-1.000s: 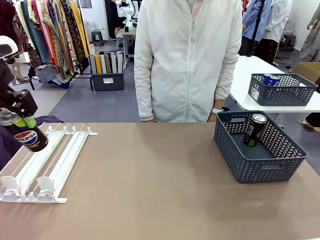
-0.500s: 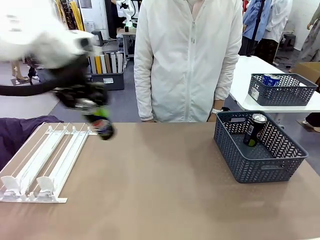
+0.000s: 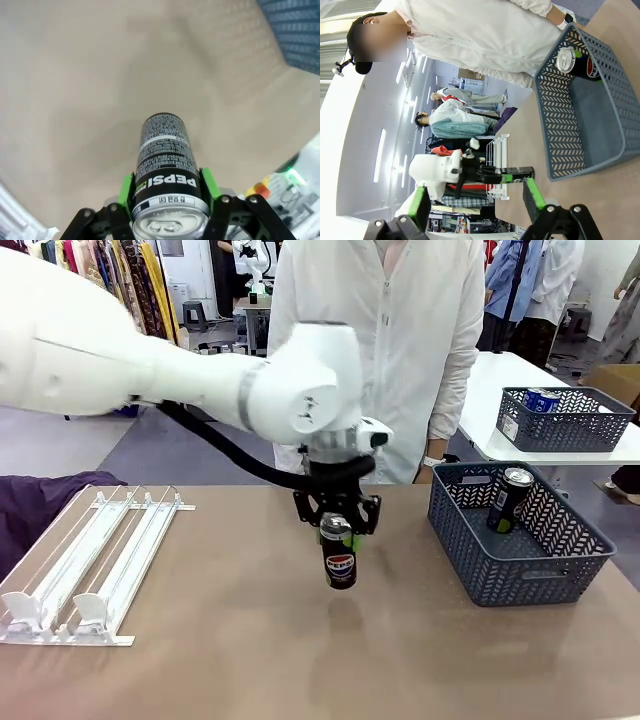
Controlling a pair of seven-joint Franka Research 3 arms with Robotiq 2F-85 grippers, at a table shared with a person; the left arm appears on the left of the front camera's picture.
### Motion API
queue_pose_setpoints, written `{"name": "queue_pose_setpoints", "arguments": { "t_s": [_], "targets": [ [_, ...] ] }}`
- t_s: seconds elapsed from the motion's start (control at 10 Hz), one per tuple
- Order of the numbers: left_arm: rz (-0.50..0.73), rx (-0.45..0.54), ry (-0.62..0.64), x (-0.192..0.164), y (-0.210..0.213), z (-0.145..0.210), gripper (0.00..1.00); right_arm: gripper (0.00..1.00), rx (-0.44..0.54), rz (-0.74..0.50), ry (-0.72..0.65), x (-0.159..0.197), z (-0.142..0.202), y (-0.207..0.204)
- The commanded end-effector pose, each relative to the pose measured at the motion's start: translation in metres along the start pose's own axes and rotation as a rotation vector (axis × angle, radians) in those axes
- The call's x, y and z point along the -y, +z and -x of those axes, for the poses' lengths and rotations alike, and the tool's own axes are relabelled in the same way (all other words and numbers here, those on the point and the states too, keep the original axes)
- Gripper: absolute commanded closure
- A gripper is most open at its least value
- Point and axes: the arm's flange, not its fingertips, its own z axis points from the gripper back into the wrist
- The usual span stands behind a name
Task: Retrieve and store the cans from the dispenser.
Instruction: Pick up one can from the Automatic Can Dispenser and place it in the middle of the table.
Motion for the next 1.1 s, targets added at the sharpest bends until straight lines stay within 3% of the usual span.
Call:
{"name": "queue_pose_setpoints", "arguments": {
  "t_s": [0.0,0.6,0.7,0.8,0.9,1.0],
  "targets": [
    [-0.090,-0.032,0.009,0.002,0.018,-0.017,1.00,0.00,0.009,-0.024,0.014,-0.003,-0.003,-0.002],
    [-0.093,-0.073,0.032,-0.008,-0.004,-0.021,1.00,0.00,0.009,-0.024,0.014,-0.003,-0.003,-0.002],
    [-0.093,-0.071,0.033,-0.008,-0.004,-0.020,0.68,0.00,0.009,-0.024,0.014,-0.003,-0.003,-0.002],
    [-0.096,-0.070,0.034,-0.008,-0.004,-0.021,0.11,0.00,0.009,-0.024,0.014,-0.003,-0.003,-0.002],
    [-0.099,-0.069,0.036,-0.009,-0.004,-0.021,0.00,0.00,0.009,-0.024,0.014,-0.003,-0.003,-0.002],
    [-0.099,-0.071,0.036,-0.009,-0.004,-0.021,0.00,0.00,0.009,-0.024,0.014,-0.003,-0.003,-0.002]
  ]
}}
